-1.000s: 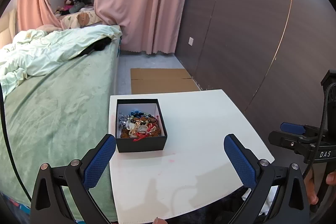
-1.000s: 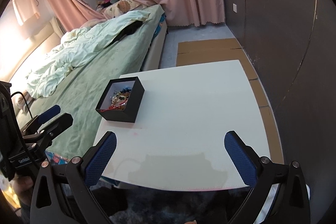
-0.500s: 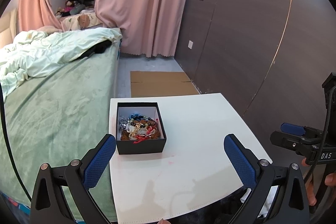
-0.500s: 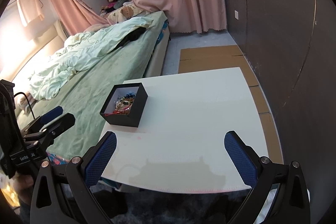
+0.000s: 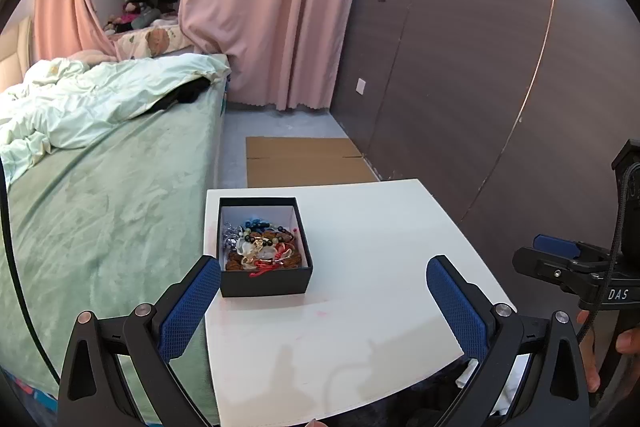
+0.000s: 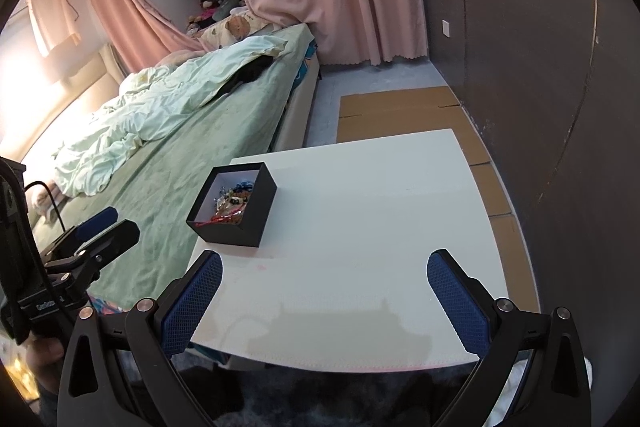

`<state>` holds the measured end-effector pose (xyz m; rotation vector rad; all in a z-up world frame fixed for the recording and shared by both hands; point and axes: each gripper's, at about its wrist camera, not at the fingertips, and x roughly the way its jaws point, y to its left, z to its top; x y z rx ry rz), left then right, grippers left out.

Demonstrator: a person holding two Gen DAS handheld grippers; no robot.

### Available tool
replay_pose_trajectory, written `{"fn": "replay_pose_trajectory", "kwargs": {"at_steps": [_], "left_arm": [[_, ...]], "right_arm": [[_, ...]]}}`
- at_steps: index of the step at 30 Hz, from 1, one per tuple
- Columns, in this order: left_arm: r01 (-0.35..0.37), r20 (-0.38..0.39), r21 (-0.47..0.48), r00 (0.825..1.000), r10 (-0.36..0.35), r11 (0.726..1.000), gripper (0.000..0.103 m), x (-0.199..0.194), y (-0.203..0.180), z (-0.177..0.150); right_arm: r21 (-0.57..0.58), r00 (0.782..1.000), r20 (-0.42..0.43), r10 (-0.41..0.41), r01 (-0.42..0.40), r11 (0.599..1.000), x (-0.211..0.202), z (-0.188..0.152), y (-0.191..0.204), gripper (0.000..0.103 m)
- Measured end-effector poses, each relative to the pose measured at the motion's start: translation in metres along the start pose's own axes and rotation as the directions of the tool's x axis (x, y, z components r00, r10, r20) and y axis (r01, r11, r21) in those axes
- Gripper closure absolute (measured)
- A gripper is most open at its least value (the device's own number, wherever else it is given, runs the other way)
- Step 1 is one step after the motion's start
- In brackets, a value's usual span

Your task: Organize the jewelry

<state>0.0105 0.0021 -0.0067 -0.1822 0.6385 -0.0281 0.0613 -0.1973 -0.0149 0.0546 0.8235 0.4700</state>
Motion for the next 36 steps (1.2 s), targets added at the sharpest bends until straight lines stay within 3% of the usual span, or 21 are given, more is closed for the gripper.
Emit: {"fn": "replay_pose_trajectory", "kwargs": {"at_steps": [36], "left_arm": [[-0.005,0.005,0.034,1.000,0.005,0.999,0.000,0.003,-0.009,-0.001]], "right_arm": [[0.068,1.000,-0.015,-0.021,0.022,0.997,0.010,-0.001,-0.012,0.000]]}}
